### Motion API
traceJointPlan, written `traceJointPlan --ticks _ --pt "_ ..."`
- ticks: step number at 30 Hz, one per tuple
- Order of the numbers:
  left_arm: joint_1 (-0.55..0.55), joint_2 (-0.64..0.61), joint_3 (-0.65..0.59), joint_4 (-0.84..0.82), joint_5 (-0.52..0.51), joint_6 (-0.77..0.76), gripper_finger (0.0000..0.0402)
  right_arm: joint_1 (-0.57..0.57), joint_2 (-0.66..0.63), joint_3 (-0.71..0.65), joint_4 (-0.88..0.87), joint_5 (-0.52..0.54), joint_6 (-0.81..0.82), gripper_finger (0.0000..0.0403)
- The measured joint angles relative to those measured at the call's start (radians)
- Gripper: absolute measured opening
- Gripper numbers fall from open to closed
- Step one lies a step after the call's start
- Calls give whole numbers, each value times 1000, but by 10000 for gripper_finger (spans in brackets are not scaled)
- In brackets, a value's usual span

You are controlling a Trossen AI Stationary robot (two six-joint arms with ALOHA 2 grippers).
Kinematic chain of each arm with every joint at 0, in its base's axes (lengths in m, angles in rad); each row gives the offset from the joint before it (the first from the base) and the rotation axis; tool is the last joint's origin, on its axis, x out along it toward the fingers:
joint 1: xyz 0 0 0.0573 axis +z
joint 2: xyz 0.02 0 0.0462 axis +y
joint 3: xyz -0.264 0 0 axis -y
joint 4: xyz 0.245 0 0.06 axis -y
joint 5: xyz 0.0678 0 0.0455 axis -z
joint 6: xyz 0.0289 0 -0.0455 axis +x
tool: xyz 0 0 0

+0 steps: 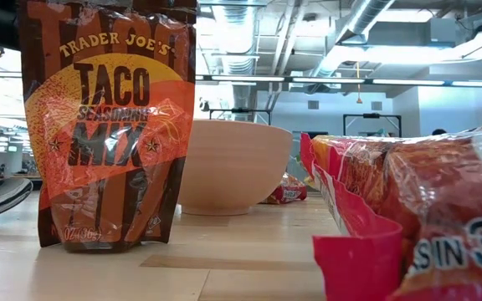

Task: Pick & Place Food Item
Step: Put the yellow seasoning can into the dark blue bin

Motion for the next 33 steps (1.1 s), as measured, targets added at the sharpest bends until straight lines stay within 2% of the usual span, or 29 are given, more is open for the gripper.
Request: traceJointPlan --ticks 4,11,23,33 --pt "0 0 0 0 0 0 17 98 0 0 -9 17 39 194" --pt "0 0 0 0 0 0 14 225 0 0 -13 134 76 198" --pt "0 0 0 0 0 0 14 307 0 0 -9 290 166 198" --pt "0 0 0 0 0 0 19 366 0 0 8 343 225 198"
